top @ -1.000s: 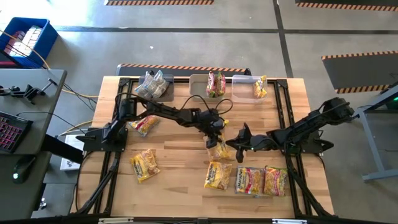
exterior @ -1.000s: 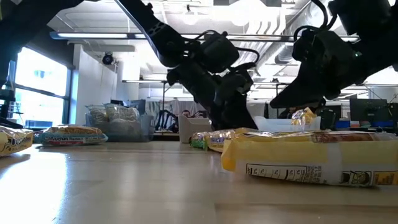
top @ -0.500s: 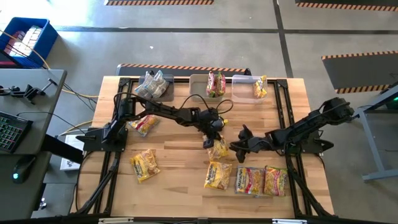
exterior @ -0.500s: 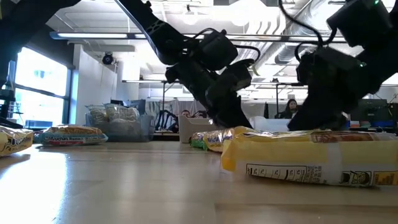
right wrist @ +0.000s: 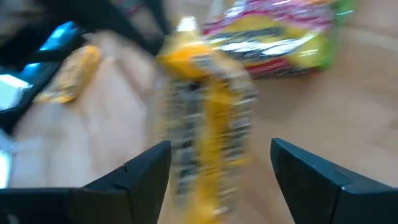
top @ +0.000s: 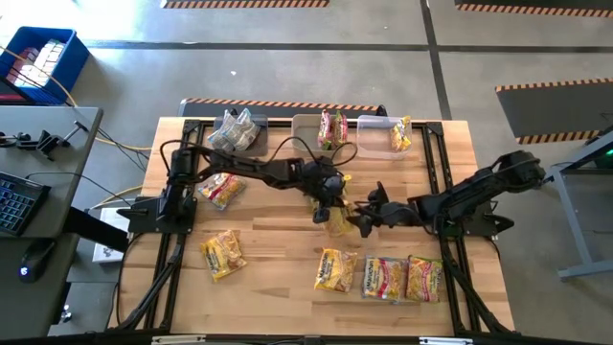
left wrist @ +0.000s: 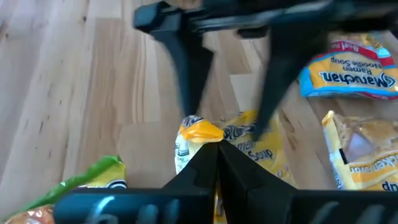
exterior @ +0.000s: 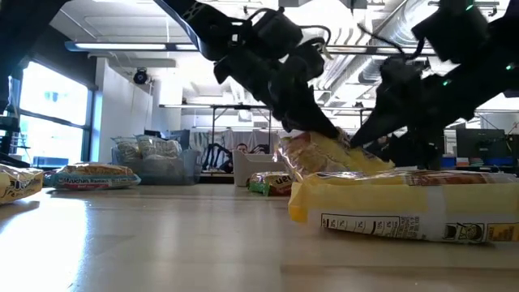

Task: Sort Maruchan noodles
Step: Put the top yellow noodle pack into the transparent bin

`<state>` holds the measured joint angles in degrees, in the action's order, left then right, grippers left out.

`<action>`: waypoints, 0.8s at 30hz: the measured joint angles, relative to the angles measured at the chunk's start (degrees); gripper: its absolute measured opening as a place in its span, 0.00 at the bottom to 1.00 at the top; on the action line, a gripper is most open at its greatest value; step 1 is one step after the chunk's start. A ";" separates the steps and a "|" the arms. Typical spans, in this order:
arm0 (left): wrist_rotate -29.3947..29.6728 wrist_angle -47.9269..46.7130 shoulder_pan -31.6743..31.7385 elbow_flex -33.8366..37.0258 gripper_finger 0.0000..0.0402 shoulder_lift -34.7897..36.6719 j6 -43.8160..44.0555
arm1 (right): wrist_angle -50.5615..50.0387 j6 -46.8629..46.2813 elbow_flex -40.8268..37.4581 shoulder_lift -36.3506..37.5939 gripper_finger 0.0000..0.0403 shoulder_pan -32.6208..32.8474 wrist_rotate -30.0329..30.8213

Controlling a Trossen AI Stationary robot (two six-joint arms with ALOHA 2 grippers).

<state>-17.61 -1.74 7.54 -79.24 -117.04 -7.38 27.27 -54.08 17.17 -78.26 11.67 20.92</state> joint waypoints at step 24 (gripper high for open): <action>0.37 1.64 0.75 0.02 0.00 0.75 0.72 | 13.60 11.82 0.00 -6.87 0.64 -6.33 -7.91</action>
<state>-17.24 -0.10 8.29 -79.22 -116.29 -6.66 40.87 -42.27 17.17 -85.13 5.34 13.01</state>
